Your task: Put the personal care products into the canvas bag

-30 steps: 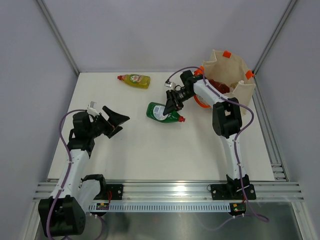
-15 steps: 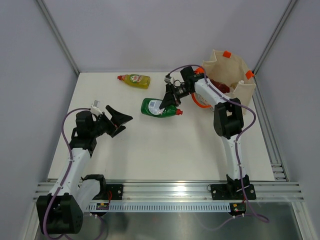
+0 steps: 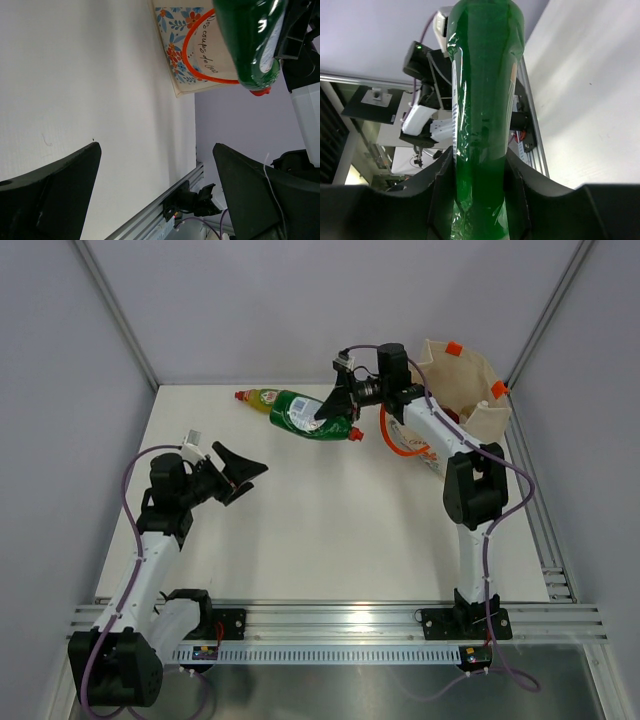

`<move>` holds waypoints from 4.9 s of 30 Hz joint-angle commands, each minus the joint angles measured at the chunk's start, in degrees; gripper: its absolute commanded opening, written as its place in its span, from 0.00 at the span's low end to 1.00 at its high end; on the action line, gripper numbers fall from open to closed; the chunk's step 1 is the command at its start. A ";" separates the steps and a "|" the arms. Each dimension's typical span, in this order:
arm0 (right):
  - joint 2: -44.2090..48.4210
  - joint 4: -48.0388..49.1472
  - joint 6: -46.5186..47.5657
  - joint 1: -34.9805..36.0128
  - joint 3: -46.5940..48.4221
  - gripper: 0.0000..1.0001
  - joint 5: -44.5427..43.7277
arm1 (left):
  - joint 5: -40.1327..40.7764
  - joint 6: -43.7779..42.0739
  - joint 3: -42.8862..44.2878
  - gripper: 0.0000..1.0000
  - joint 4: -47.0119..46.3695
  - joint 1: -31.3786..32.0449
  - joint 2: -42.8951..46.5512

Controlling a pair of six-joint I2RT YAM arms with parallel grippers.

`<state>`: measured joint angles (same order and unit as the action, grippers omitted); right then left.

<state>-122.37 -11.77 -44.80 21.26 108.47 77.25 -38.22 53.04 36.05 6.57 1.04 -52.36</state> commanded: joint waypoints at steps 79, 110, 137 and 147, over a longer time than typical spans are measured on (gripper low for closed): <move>11.28 -23.38 28.10 -28.55 7.90 0.34 -54.31 | 12.95 -0.75 15.62 0.99 9.50 5.19 -17.86; 32.10 -22.59 59.47 -30.31 -16.00 1.00 -28.56 | 52.62 22.02 68.78 0.96 3.88 10.12 -77.01; 37.46 -24.09 51.74 -31.63 -17.85 1.00 -23.55 | 38.58 -0.01 81.36 0.33 28.24 7.66 -90.57; 39.75 -23.91 49.80 -31.54 -20.48 0.99 -17.24 | 37.95 -16.02 45.27 0.38 25.51 11.26 -63.94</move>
<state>-84.93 -35.90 5.85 -10.20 88.62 55.66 -1.19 48.10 88.31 22.11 10.31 -118.74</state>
